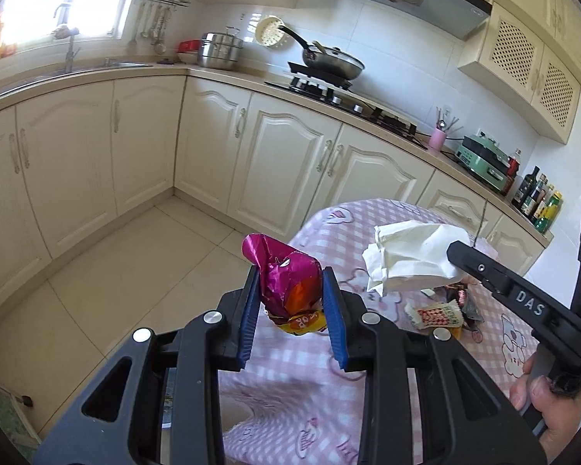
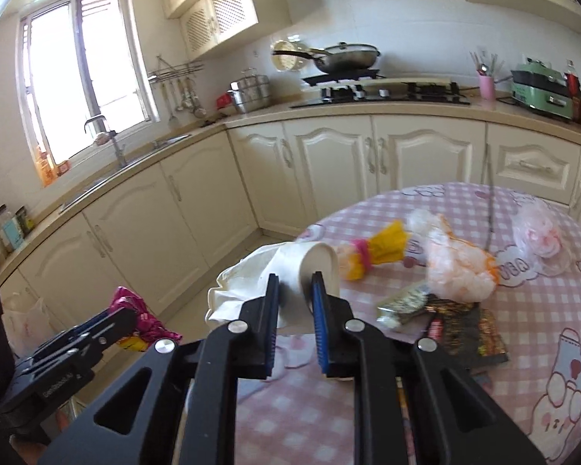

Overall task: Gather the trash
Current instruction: 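Carry both items over the blue bucket and open both tools to drop them, then move both tools back over the table toward the snack packets, then grasp the dark snack packet with the right tool while the left grasps the candy bar wrapper, then carry both wrappers to the blue bucket and open both tools to drop them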

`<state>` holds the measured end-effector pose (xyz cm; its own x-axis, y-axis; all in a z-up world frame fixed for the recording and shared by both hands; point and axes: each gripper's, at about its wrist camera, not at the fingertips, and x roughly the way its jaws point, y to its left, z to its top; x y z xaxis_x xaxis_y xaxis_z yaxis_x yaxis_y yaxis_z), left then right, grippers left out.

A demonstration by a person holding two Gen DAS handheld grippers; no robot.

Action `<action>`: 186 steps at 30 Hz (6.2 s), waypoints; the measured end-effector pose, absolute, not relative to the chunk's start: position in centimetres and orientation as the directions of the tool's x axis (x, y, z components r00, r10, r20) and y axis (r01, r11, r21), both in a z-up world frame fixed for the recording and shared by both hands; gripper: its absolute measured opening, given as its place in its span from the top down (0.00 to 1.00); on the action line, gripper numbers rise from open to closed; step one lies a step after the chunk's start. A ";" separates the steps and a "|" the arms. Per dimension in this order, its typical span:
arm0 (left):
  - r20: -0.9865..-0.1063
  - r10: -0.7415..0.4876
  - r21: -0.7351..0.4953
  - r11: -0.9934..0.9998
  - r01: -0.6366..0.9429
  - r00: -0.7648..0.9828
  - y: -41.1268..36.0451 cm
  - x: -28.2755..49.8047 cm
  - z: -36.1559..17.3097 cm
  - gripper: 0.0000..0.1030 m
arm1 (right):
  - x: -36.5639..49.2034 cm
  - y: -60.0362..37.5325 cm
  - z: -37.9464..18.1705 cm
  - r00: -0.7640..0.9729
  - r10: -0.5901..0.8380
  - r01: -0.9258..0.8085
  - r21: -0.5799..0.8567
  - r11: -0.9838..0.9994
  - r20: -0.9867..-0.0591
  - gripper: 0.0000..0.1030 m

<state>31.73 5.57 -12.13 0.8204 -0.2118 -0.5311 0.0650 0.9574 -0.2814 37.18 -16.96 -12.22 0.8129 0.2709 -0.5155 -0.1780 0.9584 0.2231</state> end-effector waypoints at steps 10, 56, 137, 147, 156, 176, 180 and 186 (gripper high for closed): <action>-0.590 -0.029 -0.241 0.960 -0.142 0.807 13.9 30.7 -15.4 0.71 | 38.2 -4.2 -15.0 0.699 0.440 -0.392 0.214 0.895 -0.564 0.84; -0.743 0.092 -0.188 0.922 -0.338 0.663 21.9 36.5 -25.8 0.46 | 44.4 5.9 -26.5 0.593 0.424 -0.394 0.212 0.894 -0.685 0.63; -0.592 -0.343 -0.300 0.934 0.196 0.729 -4.6 34.4 -14.5 0.89 | 39.2 -27.2 -18.0 0.719 0.133 0.020 0.211 0.977 -0.682 0.92; -0.539 -0.330 -0.313 0.933 0.179 0.775 -1.8 32.1 -12.4 0.89 | 34.5 -25.6 -13.6 0.802 0.178 -0.050 0.233 0.971 -0.570 0.94; -0.518 -0.272 -0.315 0.942 0.114 0.811 3.0 30.0 -11.7 0.89 | 32.8 -17.9 -10.8 0.801 0.305 -0.223 0.216 0.950 -0.515 0.94; -0.677 0.041 -0.257 0.922 -0.288 0.735 20.2 30.4 -19.6 0.88 | 38.3 4.5 -19.9 0.480 0.562 -0.530 0.288 0.798 -0.674 0.94; -0.709 0.072 -0.237 0.913 -0.333 0.701 22.0 31.4 -21.6 0.88 | 40.2 7.3 -22.5 0.428 0.573 -0.542 0.309 0.782 -0.699 0.94; -0.732 0.083 -0.219 0.911 -0.349 0.676 22.9 32.7 -23.3 0.88 | 42.6 9.6 -24.8 0.438 0.549 -0.548 0.272 0.791 -0.712 0.80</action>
<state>32.66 22.86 -23.26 0.6762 0.0829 -0.7320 -0.3492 0.9110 -0.2194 42.63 9.61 -24.76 0.4385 0.5490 -0.7115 -0.5483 0.7907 0.2722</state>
